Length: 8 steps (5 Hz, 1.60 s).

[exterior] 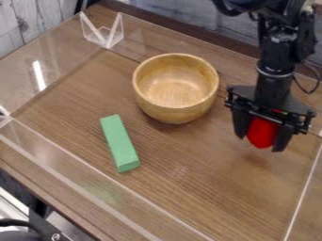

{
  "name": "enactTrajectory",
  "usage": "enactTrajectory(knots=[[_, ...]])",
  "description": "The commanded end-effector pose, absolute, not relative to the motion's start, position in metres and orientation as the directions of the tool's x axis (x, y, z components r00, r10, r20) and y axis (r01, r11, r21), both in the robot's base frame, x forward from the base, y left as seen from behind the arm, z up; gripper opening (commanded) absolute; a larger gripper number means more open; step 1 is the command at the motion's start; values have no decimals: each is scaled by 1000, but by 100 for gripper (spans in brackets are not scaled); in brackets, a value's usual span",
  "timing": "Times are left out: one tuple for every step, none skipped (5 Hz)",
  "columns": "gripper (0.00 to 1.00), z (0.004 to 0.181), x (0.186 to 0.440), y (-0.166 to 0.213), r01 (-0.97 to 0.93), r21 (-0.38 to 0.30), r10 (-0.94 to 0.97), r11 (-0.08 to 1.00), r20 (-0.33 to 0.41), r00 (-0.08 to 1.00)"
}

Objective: Move the red fruit to the right

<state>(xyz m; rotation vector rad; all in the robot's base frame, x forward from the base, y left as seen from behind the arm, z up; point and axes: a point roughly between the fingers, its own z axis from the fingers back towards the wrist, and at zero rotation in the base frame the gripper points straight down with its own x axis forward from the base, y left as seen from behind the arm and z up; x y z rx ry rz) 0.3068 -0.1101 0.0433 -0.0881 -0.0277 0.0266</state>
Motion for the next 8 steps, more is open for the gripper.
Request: enactTrajectory(knots=[[100, 52, 309, -118, -47, -91, 53, 995, 58, 997], [100, 52, 304, -121, -51, -89, 55, 995, 53, 997], [100, 57, 298, -122, -50, -87, 55, 995, 55, 997], [100, 69, 284, -120, -32, -90, 39, 995, 69, 997], [100, 77, 273, -118, -9, -93, 16, 996, 84, 996], [100, 85, 280, -103, -82, -91, 91, 992, 99, 991], [100, 89, 287, -88, -160, -88, 169, 983, 106, 980], [100, 92, 287, -85, -50, -93, 61, 994, 126, 990]])
